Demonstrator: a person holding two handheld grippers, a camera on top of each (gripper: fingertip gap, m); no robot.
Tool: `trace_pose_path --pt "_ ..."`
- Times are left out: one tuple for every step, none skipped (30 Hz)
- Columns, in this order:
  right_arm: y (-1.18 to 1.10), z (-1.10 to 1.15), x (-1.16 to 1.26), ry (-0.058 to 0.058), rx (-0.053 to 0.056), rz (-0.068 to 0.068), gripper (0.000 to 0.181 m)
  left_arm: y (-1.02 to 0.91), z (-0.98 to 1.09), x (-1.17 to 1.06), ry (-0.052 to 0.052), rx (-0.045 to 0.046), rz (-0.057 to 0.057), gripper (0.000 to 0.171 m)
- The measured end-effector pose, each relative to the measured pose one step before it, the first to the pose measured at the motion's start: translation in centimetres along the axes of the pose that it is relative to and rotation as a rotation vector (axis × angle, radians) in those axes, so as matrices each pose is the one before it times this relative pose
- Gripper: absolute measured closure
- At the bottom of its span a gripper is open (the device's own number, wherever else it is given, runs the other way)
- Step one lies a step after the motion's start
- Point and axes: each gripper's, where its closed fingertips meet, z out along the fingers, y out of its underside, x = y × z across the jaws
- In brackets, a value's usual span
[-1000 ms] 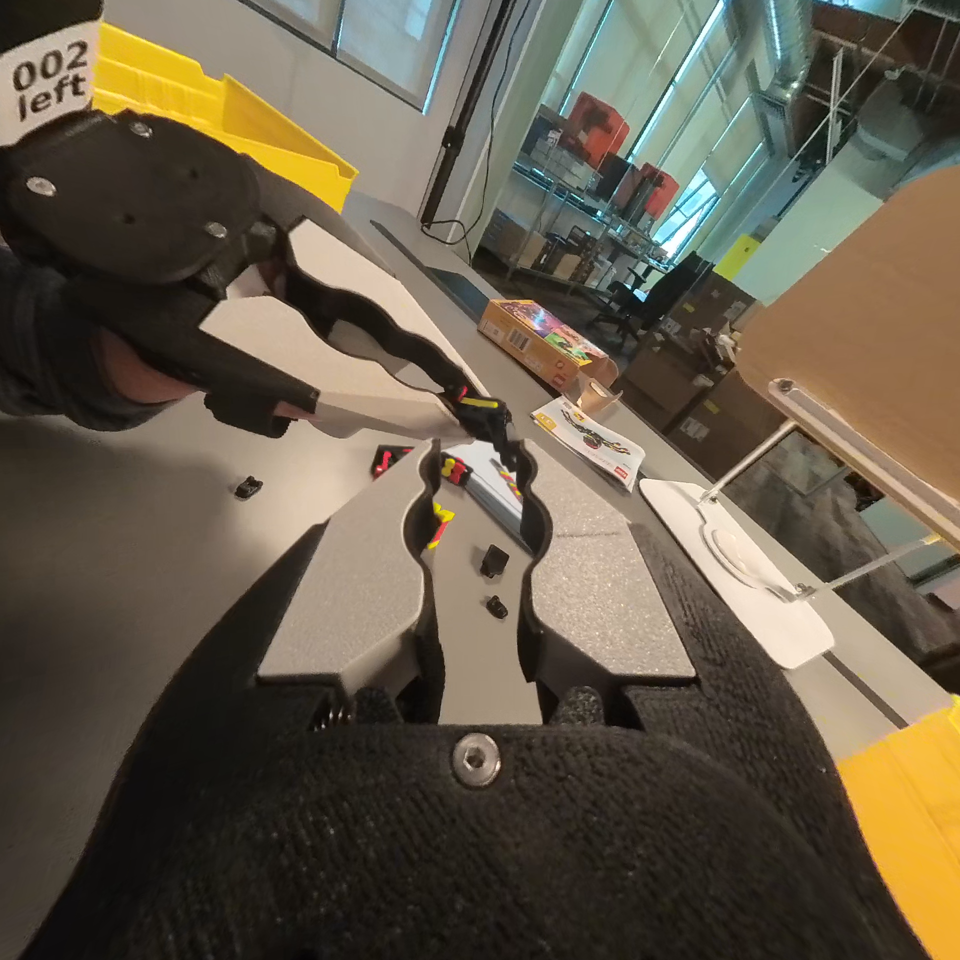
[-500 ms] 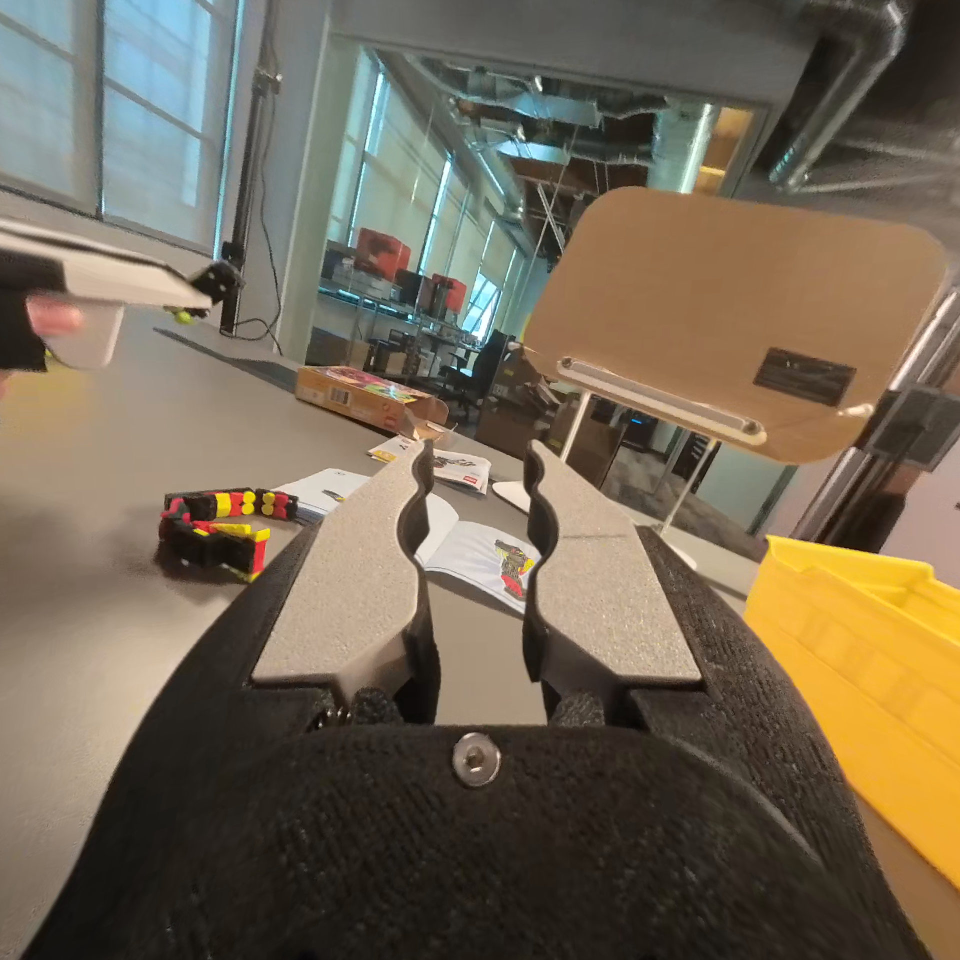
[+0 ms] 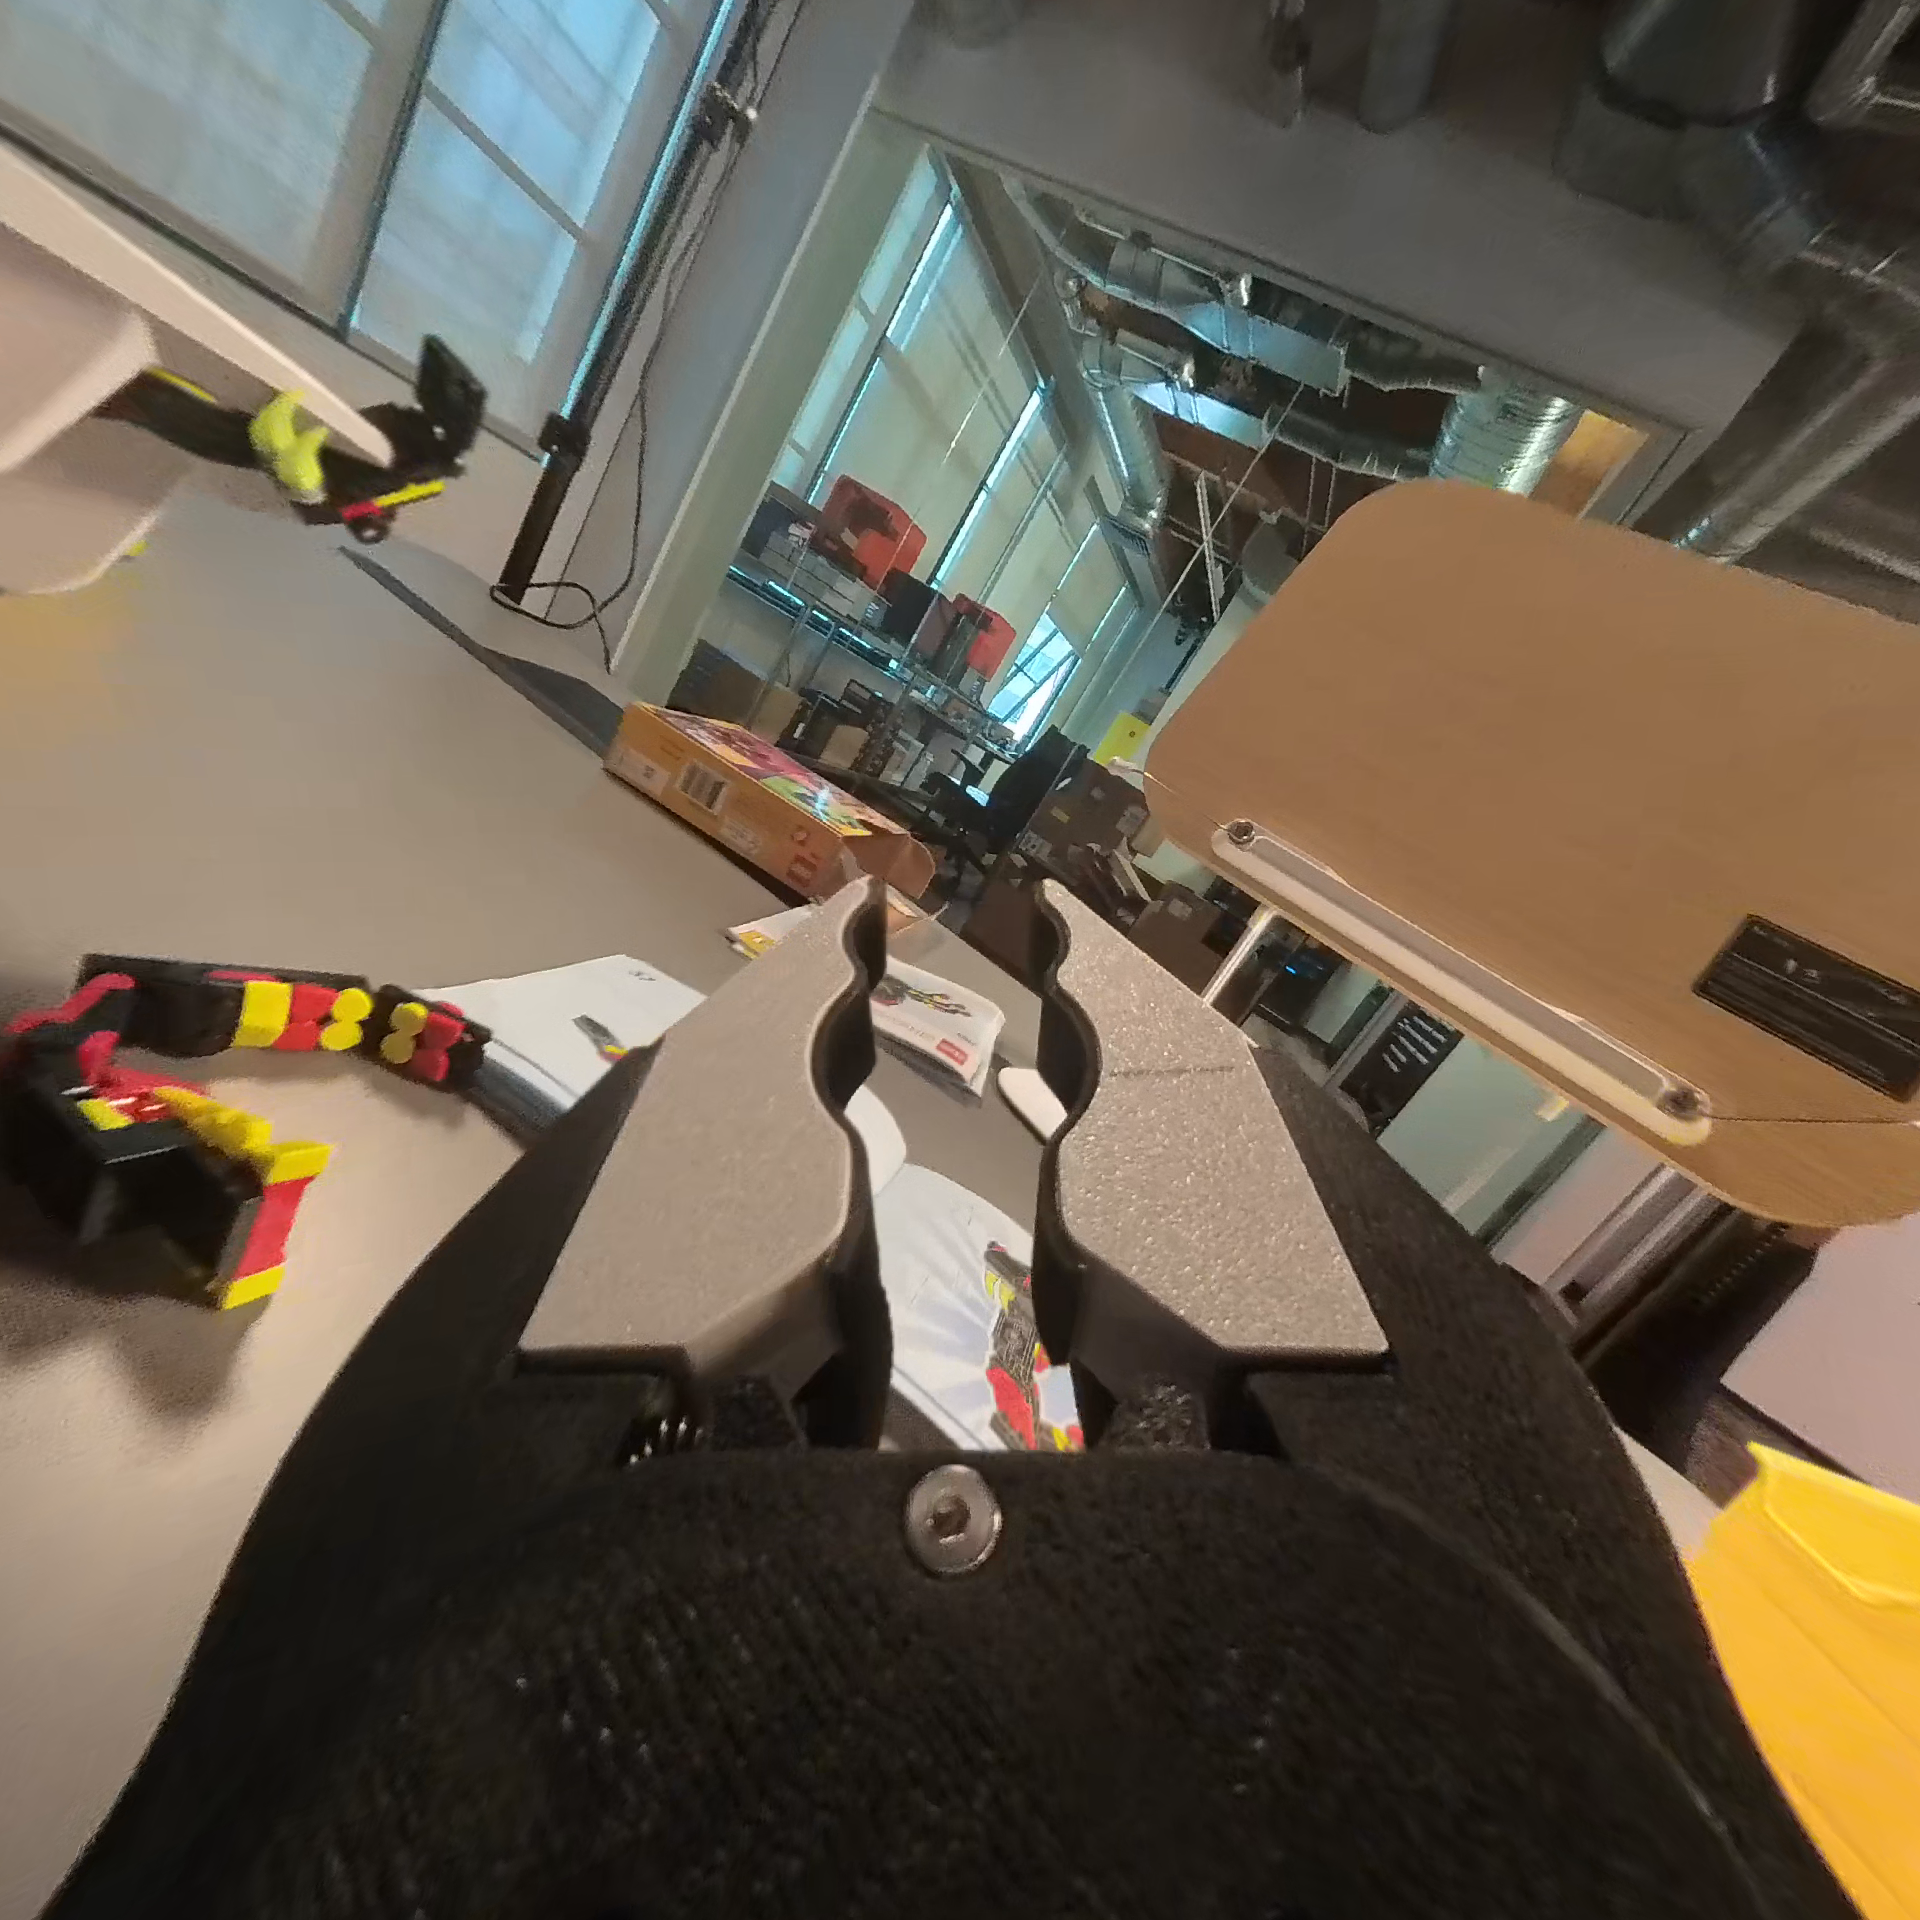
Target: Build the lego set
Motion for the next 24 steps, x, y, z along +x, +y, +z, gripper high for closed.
trace_pose_path --pt "0.088 0.249 0.202 0.0058 0.0016 0.0058 0.156 -0.021 -0.012 -0.128 0.0028 0.00259 -0.0317 0.158" --pt "0.076 0.156 0.204 0.0052 0.0013 0.0073 0.157 -0.005 -0.010 -0.084 0.0035 0.00252 -0.0268 0.158" --pt "0.037 0.077 0.177 0.0039 0.0024 0.0090 0.157 0.023 -0.006 -0.123 0.0001 -0.00018 -0.0213 0.158" --pt "0.007 0.002 0.166 0.0031 0.0022 0.0103 0.158 0.024 -0.006 -0.120 -0.0003 0.00091 -0.0176 0.158" --pt "-0.022 -0.051 0.150 0.0027 0.0028 0.0115 0.158 -0.009 -0.004 -0.085 0.0016 0.00214 -0.0180 0.158" --pt "-0.100 -0.079 0.141 0.0026 0.0062 0.0096 0.159 0.017 -0.005 -0.071 0.0019 -0.00026 -0.0129 0.158" --pt "-0.059 -0.054 0.110 0.0019 0.0038 0.0086 0.159 0.040 0.010 -0.095 -0.0024 -0.00251 -0.0049 0.158" --pt "-0.018 -0.030 0.102 0.0014 0.0023 0.0083 0.159 0.002 -0.006 -0.089 -0.0030 -0.00005 0.0015 0.158" --pt "-0.024 -0.029 0.102 0.0010 0.0020 0.0082 0.159 0.005 -0.018 -0.056 -0.0029 0.00062 0.0046 0.158" --pt "-0.042 -0.054 0.141 0.0028 0.0030 0.0086 0.159 0.014 -0.002 -0.006 -0.0024 -0.00130 0.0087 0.158" --pt "-0.067 -0.078 0.202 0.0049 0.0041 0.0115 0.159 0.020 -0.002 0.038 -0.0022 -0.00212 0.0154 0.158" --pt "-0.045 -0.079 0.248 0.0046 0.0042 0.0122 0.160 0.030 0.000 0.062 -0.0042 -0.00283 0.0235 0.157" --pt "-0.004 -0.076 0.275 0.0050 0.0025 0.0101 0.160 0.012 0.006 0.111 -0.0048 -0.00267 0.0339 0.158" --pt "0.017 -0.097 0.316 0.0056 0.0014 0.0062 0.160 0.000 0.016 0.168 -0.0043 -0.00153 0.0437 0.157" --pt "0.019 -0.107 0.290 0.0038 0.0014 0.0058 0.160 -0.059 0.005 0.249 -0.0024 0.00277 0.0498 0.157" --pt "0.010 -0.134 0.251 0.0013 0.0018 0.0057 0.160 -0.122 -0.021 0.284 -0.0028 0.00907 0.0519 0.158" --pt "0.028 -0.131 0.256 0.0023 0.0013 0.0065 0.160 -0.203 -0.058 0.250 -0.0057 0.01377 0.0506 0.157" --pt "0.002 -0.121 0.237 0.0027 0.0015 0.0099 0.160 -0.248 -0.098 0.145 -0.0104 0.01678 0.0447 0.157" --pt "0.007 -0.112 0.205 0.0010 0.0016 0.0094 0.160 -0.296 -0.144 0.023 -0.0142 0.01969 0.0343 0.158" --pt "0.035 -0.093 0.205 0.0037 -0.0005 0.0109 0.160 -0.302 -0.151 -0.075 -0.0141 0.02079 0.0231 0.158" --pt "-0.011 -0.093 0.137 0.0014 0.0008 0.0127 0.160 -0.255 -0.147 -0.113 -0.0113 0.01576 0.0127 0.158" --pt "-0.038 -0.101 0.062 -0.0015 0.0018 0.0115 0.160 -0.174 -0.092 -0.142 -0.0092 0.00936 0.0068 0.158" --pt "-0.043 -0.085 0.038 -0.0003 0.0018 0.0088 0.160 -0.096 -0.058 -0.127 -0.0073 0.00345 0.0087 0.158" --pt "-0.065 -0.071 -0.014 -0.0016 0.0025 0.0037 0.160 -0.037 -0.025 -0.103 -0.0075 0.00090 0.0142 0.157"
